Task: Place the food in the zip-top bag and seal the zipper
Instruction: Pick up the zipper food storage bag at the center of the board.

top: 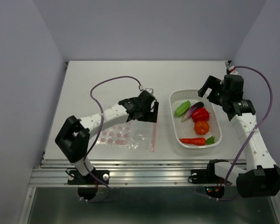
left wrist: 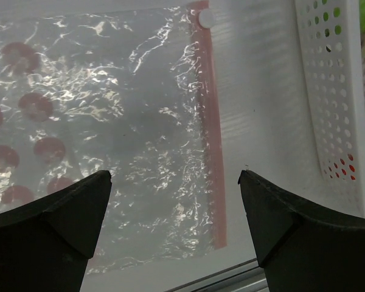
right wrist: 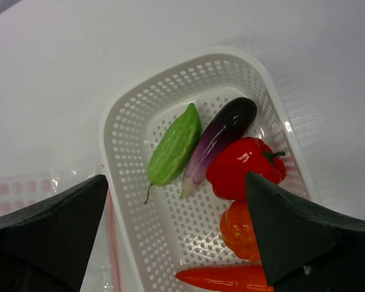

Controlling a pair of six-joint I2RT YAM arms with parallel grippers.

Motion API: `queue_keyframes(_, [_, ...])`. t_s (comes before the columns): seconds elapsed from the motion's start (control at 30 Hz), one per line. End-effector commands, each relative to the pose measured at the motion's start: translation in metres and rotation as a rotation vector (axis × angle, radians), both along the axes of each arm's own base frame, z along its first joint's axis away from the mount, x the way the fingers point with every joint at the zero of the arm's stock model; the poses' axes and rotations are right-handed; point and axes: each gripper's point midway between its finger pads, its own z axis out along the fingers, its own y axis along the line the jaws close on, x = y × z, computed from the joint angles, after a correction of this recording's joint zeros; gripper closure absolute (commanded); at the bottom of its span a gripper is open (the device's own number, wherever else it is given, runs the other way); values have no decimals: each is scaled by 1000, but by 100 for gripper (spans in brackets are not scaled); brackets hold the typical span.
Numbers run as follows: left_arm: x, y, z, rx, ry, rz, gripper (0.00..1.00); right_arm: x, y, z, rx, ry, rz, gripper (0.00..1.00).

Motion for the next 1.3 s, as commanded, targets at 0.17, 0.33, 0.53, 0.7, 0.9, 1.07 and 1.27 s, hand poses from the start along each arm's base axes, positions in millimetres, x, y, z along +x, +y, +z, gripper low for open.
queue_keyframes(0.17, [5, -49, -17, 81, -18, -49, 1, -1, 0, -8, -13, -10, 12, 0])
queue_keyframes(0.33, [5, -62, -32, 113, 1, -78, 2, -3, -2, -10, -15, -7, 4, 0])
queue_keyframes(0.53, [4, -64, -52, 146, 37, -84, 9, -3, -5, -14, -26, 5, -13, 0])
queue_keyframes(0.7, [2, -64, -62, 154, 59, -93, 19, -3, -7, -16, -31, 8, -20, 0])
queue_keyframes(0.9, [-3, -62, -72, 166, 84, -94, 25, -4, -9, -18, -38, 11, -28, 0])
queue_keyframes(1.07, [-4, -63, -76, 163, 92, -101, 29, -4, -10, -17, -41, 10, -34, 0])
queue_keyframes(1.27, [-4, -62, -79, 172, 97, -96, 29, -5, -11, -18, -45, 13, -37, 0])
